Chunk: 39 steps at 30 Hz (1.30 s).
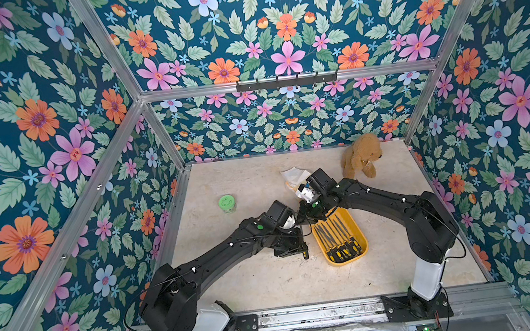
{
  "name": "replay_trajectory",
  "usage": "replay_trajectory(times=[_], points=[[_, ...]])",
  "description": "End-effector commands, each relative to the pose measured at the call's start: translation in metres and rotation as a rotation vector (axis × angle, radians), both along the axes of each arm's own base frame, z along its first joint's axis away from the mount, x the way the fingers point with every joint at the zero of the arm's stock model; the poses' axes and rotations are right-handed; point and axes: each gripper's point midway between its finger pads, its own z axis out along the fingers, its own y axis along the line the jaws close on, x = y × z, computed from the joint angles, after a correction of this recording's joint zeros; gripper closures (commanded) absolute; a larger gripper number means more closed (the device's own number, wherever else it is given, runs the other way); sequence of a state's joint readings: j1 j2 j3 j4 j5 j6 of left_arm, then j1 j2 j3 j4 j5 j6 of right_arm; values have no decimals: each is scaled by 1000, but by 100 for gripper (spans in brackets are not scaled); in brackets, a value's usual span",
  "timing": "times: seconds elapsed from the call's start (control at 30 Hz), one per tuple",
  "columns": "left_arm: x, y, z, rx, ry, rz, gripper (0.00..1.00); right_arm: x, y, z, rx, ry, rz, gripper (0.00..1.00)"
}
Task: Put the file tool into the storage box
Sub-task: Place the file tool in the storage box.
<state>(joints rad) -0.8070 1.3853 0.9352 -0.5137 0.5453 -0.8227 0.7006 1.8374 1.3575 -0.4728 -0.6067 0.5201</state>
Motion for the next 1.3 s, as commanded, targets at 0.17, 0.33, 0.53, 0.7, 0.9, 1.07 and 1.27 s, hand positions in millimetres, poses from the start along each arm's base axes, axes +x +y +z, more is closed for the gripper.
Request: replay_trajectory(times=[0.17,0.33,0.53,0.7,0.9,1.07,1.27], points=[[12,-13,23,-131,-18,40,30,3,-31,20,-61,-71,-25,100],[34,-10,43,-154,-66,124,2,19,-100,16,-434,-195,-65,100],[50,-8,42,-120,-101,179,1,23,-158,-14,-787,-227,-30,100],[49,2,27,-77,-97,211,1,17,-167,-42,-899,-227,37,100],[47,10,19,-60,-104,236,1,16,-155,-60,-913,-237,69,100],[44,14,13,-47,-97,239,1,16,-151,-74,-930,-233,91,100],[43,20,9,-28,-99,240,1,14,-148,-88,-941,-227,103,95]])
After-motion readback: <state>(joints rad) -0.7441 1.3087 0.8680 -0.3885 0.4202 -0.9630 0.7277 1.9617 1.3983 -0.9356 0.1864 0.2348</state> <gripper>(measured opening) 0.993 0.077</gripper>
